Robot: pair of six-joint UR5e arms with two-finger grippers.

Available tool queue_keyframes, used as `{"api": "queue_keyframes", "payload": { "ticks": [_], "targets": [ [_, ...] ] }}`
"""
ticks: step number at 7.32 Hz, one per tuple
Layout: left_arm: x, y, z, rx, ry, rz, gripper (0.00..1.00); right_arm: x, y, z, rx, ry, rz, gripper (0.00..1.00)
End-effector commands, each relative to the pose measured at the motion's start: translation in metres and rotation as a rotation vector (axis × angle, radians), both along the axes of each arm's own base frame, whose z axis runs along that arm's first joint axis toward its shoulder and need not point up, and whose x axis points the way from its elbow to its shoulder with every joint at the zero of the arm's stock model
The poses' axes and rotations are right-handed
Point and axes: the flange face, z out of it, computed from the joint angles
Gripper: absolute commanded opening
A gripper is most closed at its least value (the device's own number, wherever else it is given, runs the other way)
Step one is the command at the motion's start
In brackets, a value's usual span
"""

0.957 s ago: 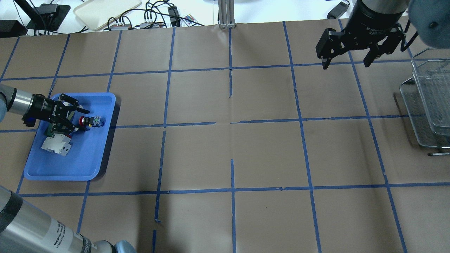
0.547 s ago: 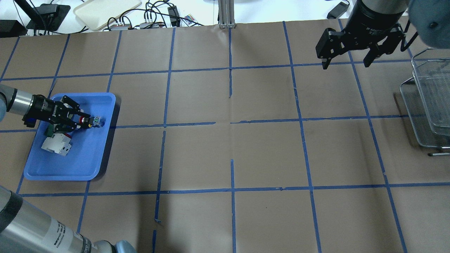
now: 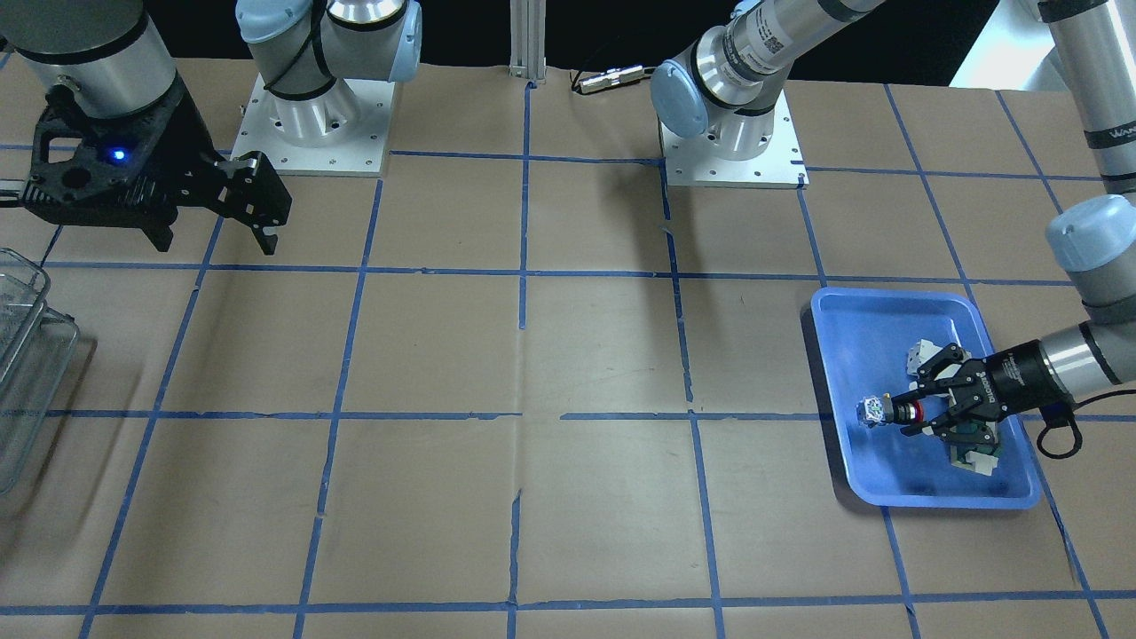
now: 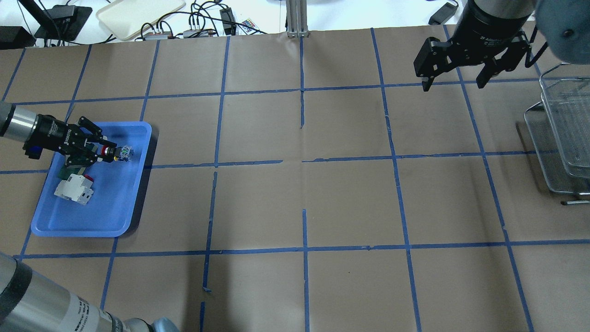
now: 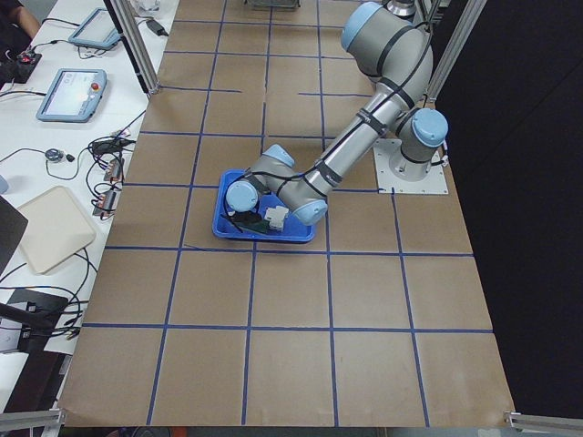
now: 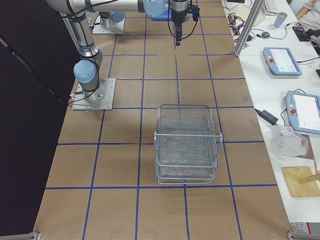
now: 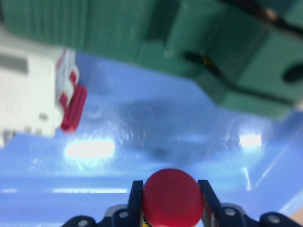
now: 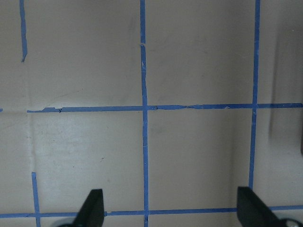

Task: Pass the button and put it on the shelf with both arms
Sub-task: 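Lift the red button and carry it toward the table center with left gripper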

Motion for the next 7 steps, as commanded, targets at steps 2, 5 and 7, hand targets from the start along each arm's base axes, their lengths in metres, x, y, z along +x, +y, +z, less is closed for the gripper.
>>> {"api": "queue_keyframes", "payload": {
  "ticks": [2,5,7],
  "targets": [
    [-0.097,-0.011,0.069,-0.064,0.007,-0.079,0.0,-0.001,-0.003,0.003,-0.034,0.01,0.037,1.0],
    [-0.221,-0.012,0.113,-0.031,0.128,-0.046,0.0,0.001,0.001,0.012,-0.05,-0.007,0.043,1.0],
    [-0.306,-0.005,0.132,0.065,0.138,-0.012,0.0,0.001,0.004,0.027,-0.08,0.005,0.177,1.0]
  ]
}}
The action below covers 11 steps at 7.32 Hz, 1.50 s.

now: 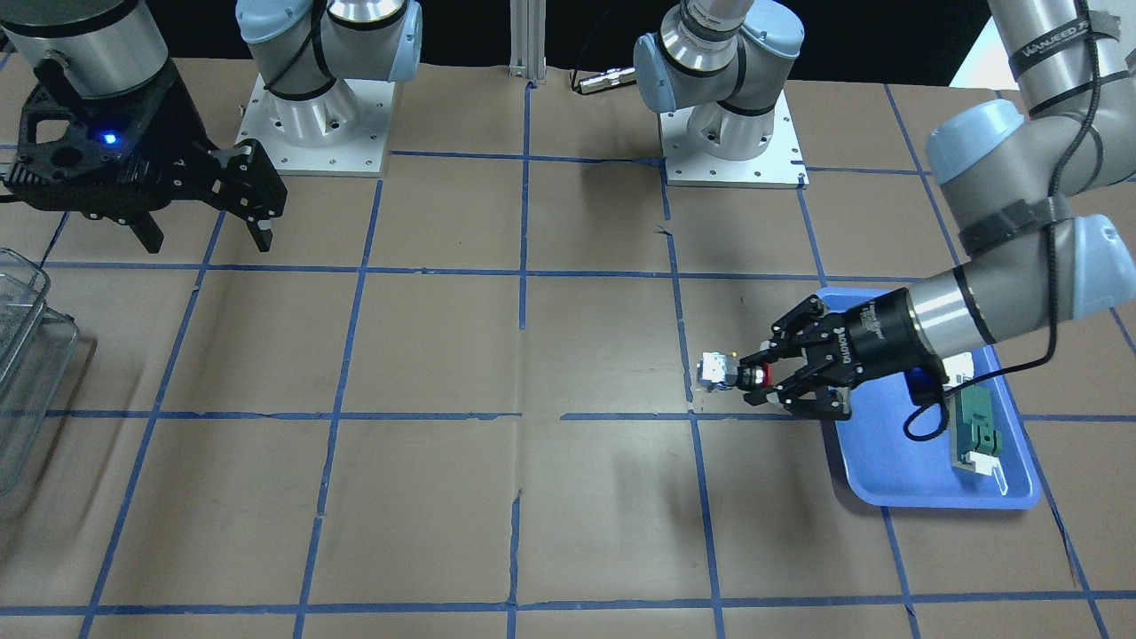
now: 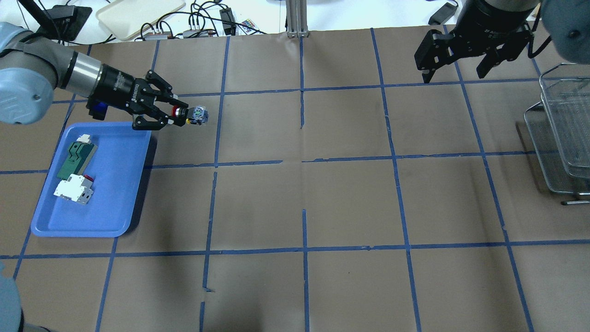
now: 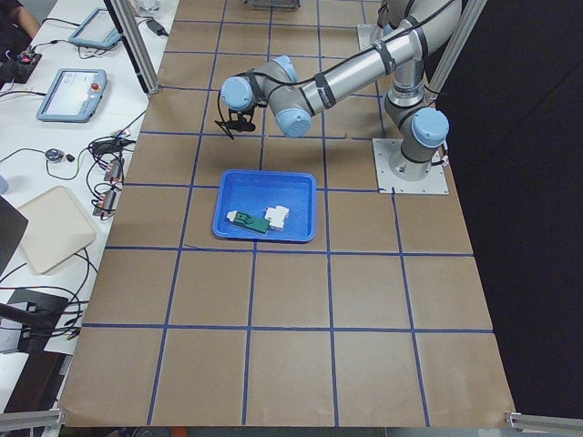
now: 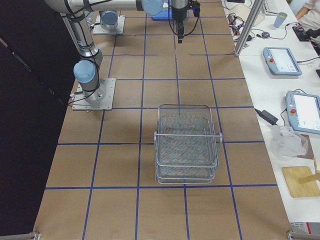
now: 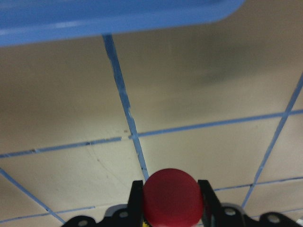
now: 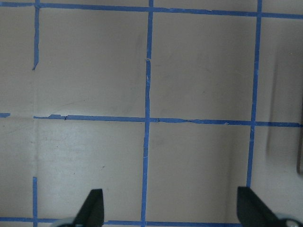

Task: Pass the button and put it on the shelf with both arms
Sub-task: 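Lift the red button and carry it toward the table center with left gripper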

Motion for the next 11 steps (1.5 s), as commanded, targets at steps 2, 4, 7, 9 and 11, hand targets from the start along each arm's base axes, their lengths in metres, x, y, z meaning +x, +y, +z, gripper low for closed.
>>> {"api": "queue_keyframes", "payload": {
  "ticks": [2,4,7,9,11],
  "targets": [
    [-0.129,0.009,0.02,0.096,0.036,0.049,0.0,0.009,0.016,0.017,-0.042,-0.072,0.217,1.0],
    [-0.189,0.008,0.026,0.08,0.031,0.118,0.0,0.018,0.018,0.018,-0.073,-0.113,0.577,1.0],
    [-0.237,0.025,0.033,0.08,0.037,0.091,0.0,0.025,0.023,-0.001,-0.09,-0.123,0.989,1.0],
    [-0.247,0.028,0.037,0.089,0.069,0.093,0.0,0.025,0.02,-0.024,-0.05,-0.143,1.231,1.0],
    [-0.257,0.034,0.041,0.089,0.068,0.083,0.0,0.061,0.009,-0.051,-0.009,-0.172,1.39,1.0]
  ]
}}
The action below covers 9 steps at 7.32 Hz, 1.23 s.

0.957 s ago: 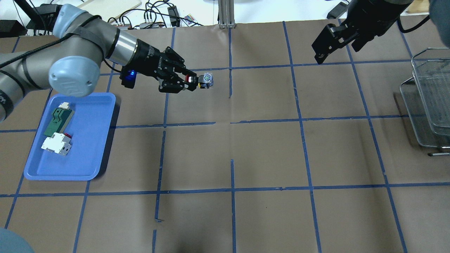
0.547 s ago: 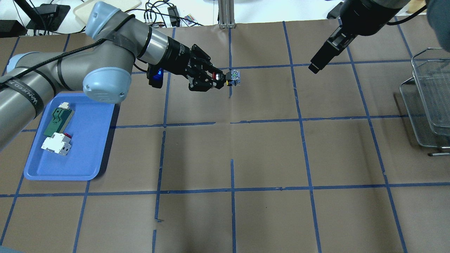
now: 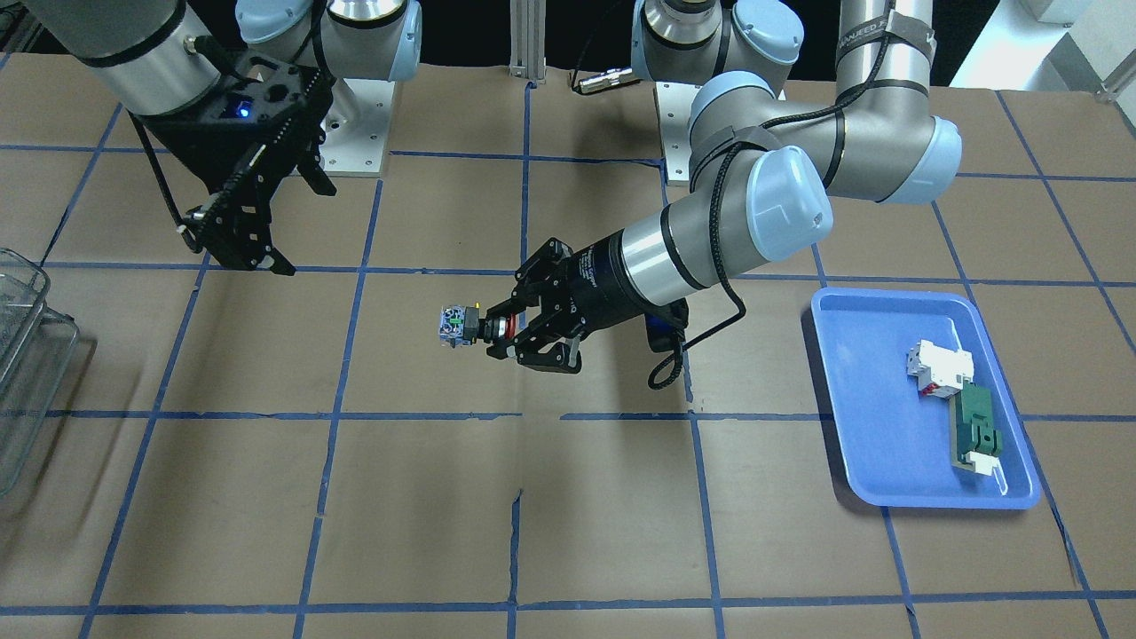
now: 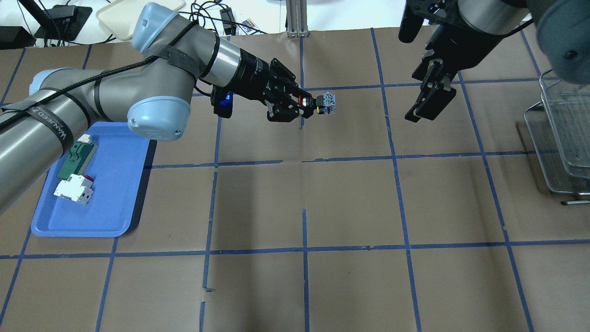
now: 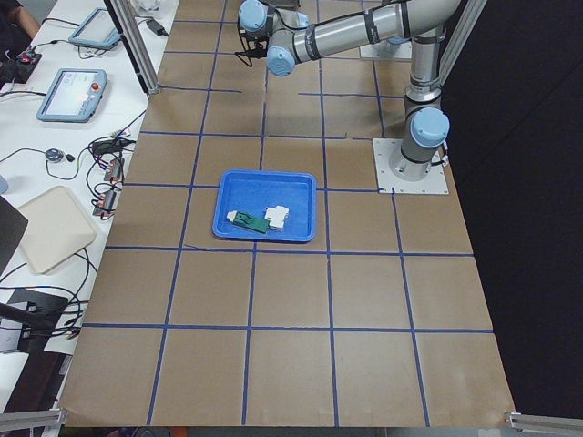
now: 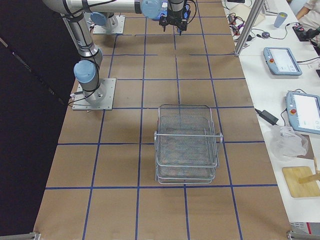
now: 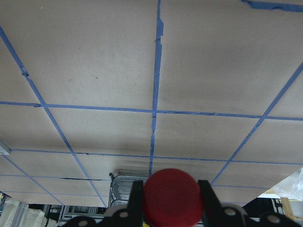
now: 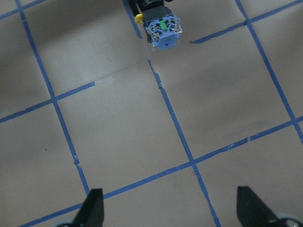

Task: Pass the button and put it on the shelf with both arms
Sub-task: 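Lower the right gripper over the button held by the left gripper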

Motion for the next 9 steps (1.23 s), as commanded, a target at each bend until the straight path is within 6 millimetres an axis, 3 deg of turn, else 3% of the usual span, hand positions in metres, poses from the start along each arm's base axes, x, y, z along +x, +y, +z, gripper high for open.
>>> {"api": "queue_keyframes", "payload": {
  "ticks": [1,4,5,6,9],
  "targets": [
    [-0.014,0.008,0.003,0.0,0.003,-0.019,0.0,0.041,-0.009,-0.025,0.01,-0.003,0.15,1.0],
    [-0.03,0.019,0.008,0.014,0.003,-0.028,0.0,0.059,-0.029,-0.018,-0.038,0.014,0.234,1.0],
    [-0.036,0.021,0.01,0.008,0.006,-0.037,0.0,0.07,-0.033,-0.03,-0.013,0.017,0.236,1.0],
    [-0.038,0.022,0.011,0.013,0.008,-0.024,0.0,0.082,-0.03,-0.035,-0.002,0.046,0.229,1.0],
    [-0.04,0.022,0.012,0.012,0.01,-0.017,0.0,0.084,-0.028,-0.038,0.015,0.078,0.18,1.0]
  ]
}}
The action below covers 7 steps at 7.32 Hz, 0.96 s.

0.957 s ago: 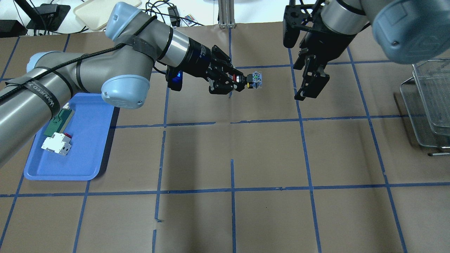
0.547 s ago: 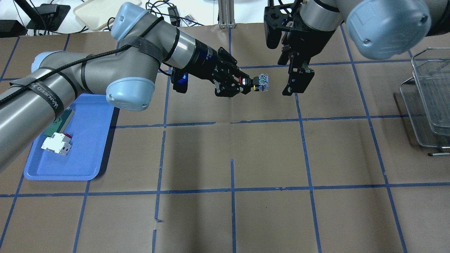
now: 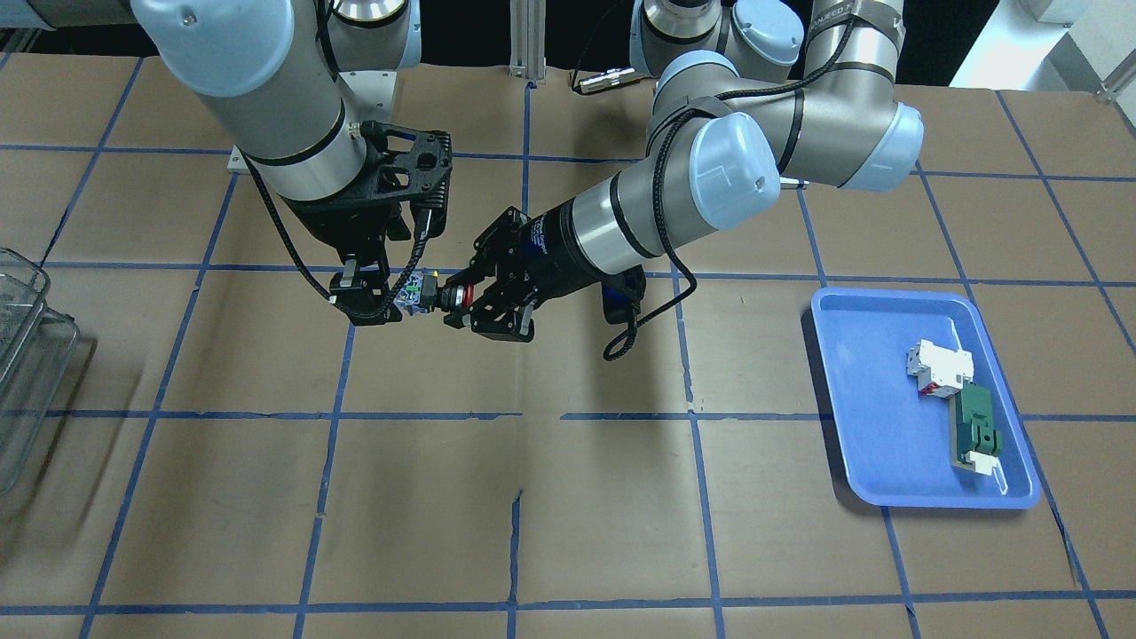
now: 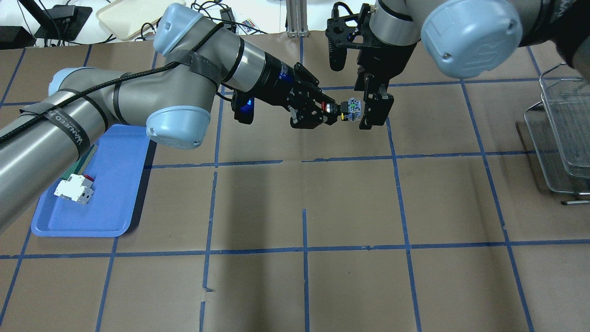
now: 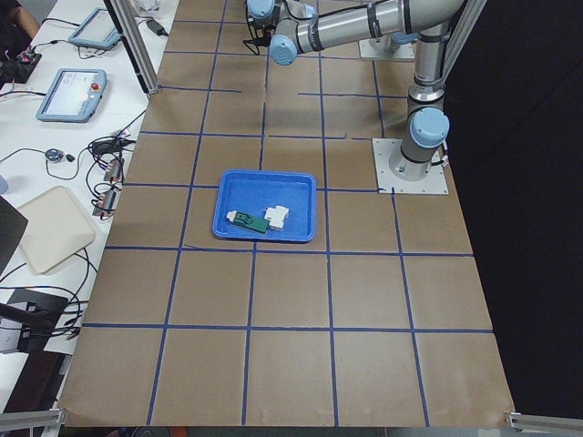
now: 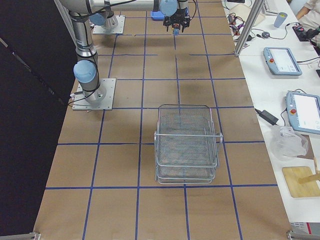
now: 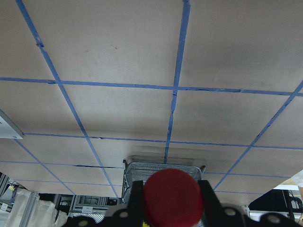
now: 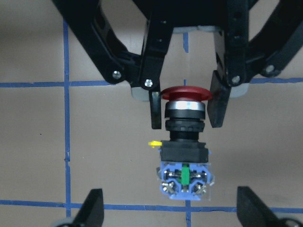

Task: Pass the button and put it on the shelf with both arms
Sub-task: 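Lower the right gripper over the button held by the left gripper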

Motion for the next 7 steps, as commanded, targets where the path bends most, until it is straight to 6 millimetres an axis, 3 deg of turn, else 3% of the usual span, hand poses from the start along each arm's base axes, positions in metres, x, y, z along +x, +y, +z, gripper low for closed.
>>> {"api": "queue_keyframes", "payload": {
  "ticks": [1,3,7],
  "targets": [
    [-0.001,0.001,0.001,-0.003,0.001,0.0,0.0,0.005,0.001,-0.004,0.013,0.004,-0.095,1.0],
    [-0.001,0.001,0.002,-0.005,0.003,0.0,0.0,0.028,0.009,-0.008,0.005,0.013,-0.06,1.0],
    [-0.001,0.003,0.008,-0.012,0.016,-0.002,0.0,0.027,-0.001,-0.016,-0.03,0.044,-0.055,0.99]
  ]
}}
